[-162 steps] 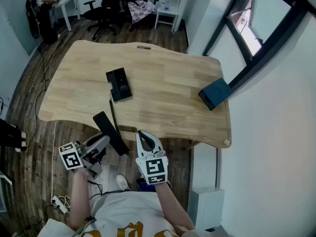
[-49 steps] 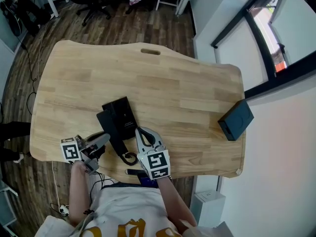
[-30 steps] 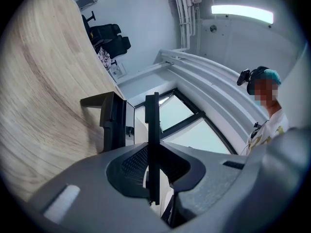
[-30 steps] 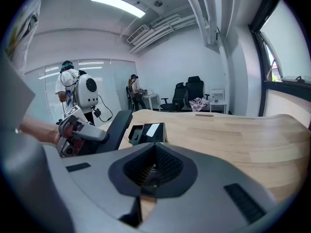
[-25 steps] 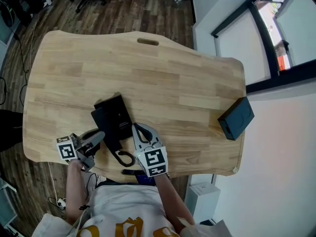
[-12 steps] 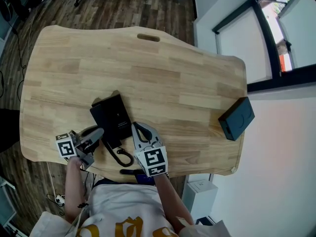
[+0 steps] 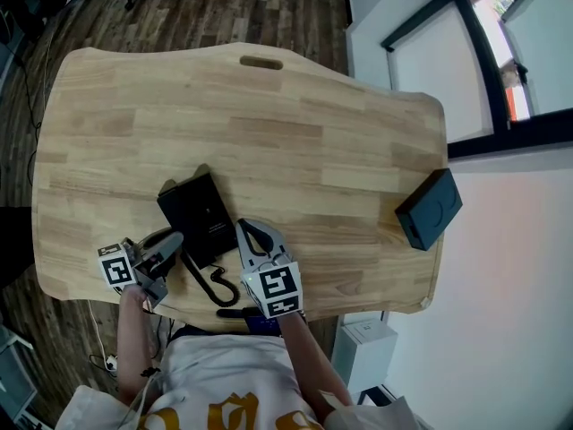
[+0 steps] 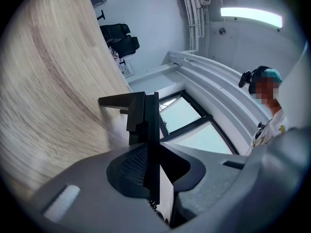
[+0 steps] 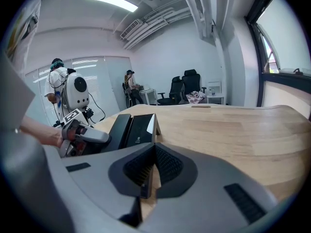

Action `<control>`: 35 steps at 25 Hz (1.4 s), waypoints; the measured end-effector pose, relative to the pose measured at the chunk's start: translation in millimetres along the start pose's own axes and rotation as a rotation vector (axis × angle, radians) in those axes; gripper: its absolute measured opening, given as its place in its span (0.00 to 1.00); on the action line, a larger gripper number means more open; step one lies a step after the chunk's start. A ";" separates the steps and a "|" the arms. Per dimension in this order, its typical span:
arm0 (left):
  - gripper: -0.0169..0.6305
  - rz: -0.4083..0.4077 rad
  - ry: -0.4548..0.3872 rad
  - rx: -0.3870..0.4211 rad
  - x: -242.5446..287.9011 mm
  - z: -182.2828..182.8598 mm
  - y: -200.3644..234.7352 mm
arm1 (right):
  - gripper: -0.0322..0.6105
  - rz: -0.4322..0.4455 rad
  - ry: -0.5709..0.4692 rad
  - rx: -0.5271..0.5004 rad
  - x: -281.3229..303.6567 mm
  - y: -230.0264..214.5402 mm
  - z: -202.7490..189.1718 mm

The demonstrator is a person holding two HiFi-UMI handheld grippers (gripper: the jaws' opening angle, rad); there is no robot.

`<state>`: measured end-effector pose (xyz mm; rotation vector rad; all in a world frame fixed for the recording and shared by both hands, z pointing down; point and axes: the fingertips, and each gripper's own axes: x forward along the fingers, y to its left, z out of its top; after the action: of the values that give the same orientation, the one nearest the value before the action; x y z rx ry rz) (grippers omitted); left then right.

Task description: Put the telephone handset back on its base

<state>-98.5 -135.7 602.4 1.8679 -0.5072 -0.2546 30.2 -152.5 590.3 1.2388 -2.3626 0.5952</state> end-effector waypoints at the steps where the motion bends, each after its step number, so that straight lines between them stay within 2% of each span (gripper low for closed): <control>1: 0.13 0.001 0.003 -0.001 0.1 -0.5 0.5 | 0.06 0.001 -0.002 0.002 0.8 0.0 0.2; 14: 0.13 0.031 0.021 0.016 3.6 0.3 11.5 | 0.06 0.018 -0.016 0.015 7.4 -1.3 2.6; 25: 0.14 0.076 -0.020 0.026 3.1 2.3 16.1 | 0.06 0.017 -0.010 0.020 6.8 -4.6 0.1; 30: 0.14 0.125 -0.030 0.043 1.9 2.1 18.2 | 0.06 0.011 -0.014 0.017 4.2 -6.0 0.3; 35: 0.23 0.212 -0.016 0.077 0.0 2.8 24.5 | 0.06 0.015 -0.026 0.007 1.6 -4.3 5.6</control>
<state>-105.1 -144.8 624.4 1.8699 -0.7287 -0.1100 32.0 -158.8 587.3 1.2398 -2.3951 0.5964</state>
